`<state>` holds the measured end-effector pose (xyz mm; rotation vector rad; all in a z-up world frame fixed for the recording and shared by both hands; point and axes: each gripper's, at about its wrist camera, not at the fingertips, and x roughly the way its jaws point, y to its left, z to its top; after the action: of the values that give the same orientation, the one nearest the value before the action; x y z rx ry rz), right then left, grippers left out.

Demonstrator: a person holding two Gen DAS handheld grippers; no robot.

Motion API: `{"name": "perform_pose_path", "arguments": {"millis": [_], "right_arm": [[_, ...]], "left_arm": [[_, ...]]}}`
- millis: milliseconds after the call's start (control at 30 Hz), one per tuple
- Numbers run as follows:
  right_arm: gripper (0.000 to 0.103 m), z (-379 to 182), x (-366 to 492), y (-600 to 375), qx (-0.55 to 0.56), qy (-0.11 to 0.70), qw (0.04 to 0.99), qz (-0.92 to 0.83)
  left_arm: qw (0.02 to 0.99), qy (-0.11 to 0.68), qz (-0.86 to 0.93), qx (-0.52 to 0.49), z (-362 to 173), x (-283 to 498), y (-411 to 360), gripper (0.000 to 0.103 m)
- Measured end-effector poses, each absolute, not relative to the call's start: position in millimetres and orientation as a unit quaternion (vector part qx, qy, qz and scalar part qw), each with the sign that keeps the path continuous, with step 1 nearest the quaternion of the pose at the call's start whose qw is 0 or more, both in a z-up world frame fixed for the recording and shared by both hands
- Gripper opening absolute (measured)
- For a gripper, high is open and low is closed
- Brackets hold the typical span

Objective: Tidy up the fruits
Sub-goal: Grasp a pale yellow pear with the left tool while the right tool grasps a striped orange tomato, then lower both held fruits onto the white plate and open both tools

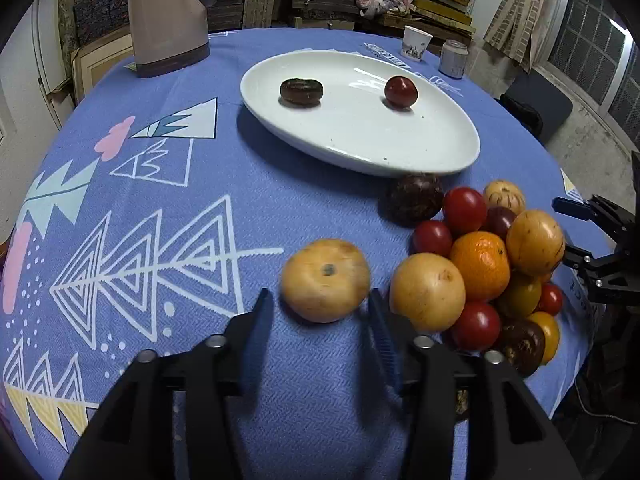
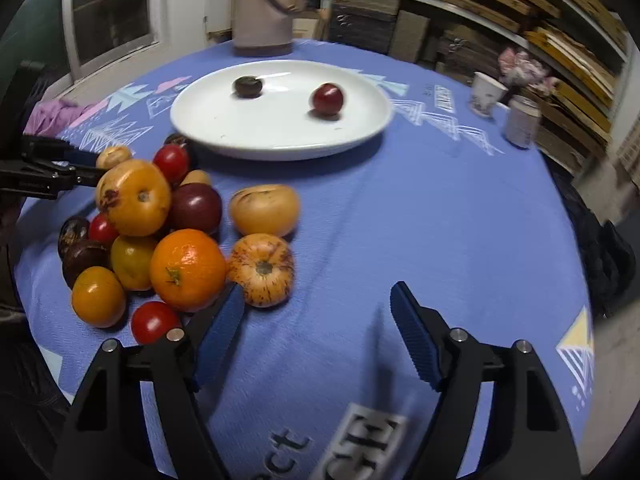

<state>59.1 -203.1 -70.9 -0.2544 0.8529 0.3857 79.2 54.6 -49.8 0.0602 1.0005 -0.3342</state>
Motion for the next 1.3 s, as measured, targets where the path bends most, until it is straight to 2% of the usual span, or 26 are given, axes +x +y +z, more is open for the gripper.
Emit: {"name": "perform_pose_path", "arguments": {"millis": [67,167,367,400,500,567,600,667,700,767,800,900,1100,1300], "right_arm": [[0.064,-74,62,-194,-0.130,0.406,0.882,0.201],[0.040,-76,71,-188,-0.122,0.409,0.876,0.223],[0.039,-79,80,-189,-0.105,0.406,0.880,0.225],[0.039,-79,79,-190,-0.100,0.407,0.879,0.227],[0.039,-78,76,-194,-0.090,0.409,0.878,0.231],[0.039,-79,72,-197,-0.087,0.411,0.878,0.228],[0.039,-78,70,-199,-0.084,0.412,0.879,0.228],[0.039,-78,68,-202,-0.079,0.413,0.879,0.226],[0.039,-78,66,-203,-0.078,0.412,0.879,0.226],[0.039,-79,65,-203,-0.076,0.412,0.880,0.225],[0.039,-79,65,-204,-0.076,0.412,0.880,0.225],[0.039,-79,66,-204,-0.074,0.412,0.880,0.226],[0.039,-74,64,-209,-0.066,0.407,0.884,0.221],[0.039,-48,57,-216,-0.060,0.378,0.897,0.220]], "left_arm": [[0.864,0.478,-0.157,0.024,-52,81,56,0.058],[0.865,0.477,-0.156,0.017,-51,83,56,0.059],[0.867,0.471,-0.163,0.024,-51,82,49,0.059],[0.867,0.469,-0.164,0.024,-51,81,49,0.058],[0.870,0.463,-0.169,0.027,-52,80,48,0.045],[0.869,0.463,-0.172,0.021,-52,82,49,0.045],[0.870,0.462,-0.171,0.019,-51,83,49,0.046],[0.875,0.457,-0.161,0.022,-50,85,51,0.058],[0.881,0.449,-0.149,0.032,-49,87,51,0.068],[0.884,0.444,-0.145,0.041,-50,89,50,0.069],[0.881,0.447,-0.148,0.040,-52,90,49,0.067],[0.876,0.451,-0.171,0.025,-53,90,49,0.044],[0.876,0.450,-0.166,0.038,-50,84,43,0.043],[0.894,0.413,-0.167,0.042,-21,75,43,0.043]]}}
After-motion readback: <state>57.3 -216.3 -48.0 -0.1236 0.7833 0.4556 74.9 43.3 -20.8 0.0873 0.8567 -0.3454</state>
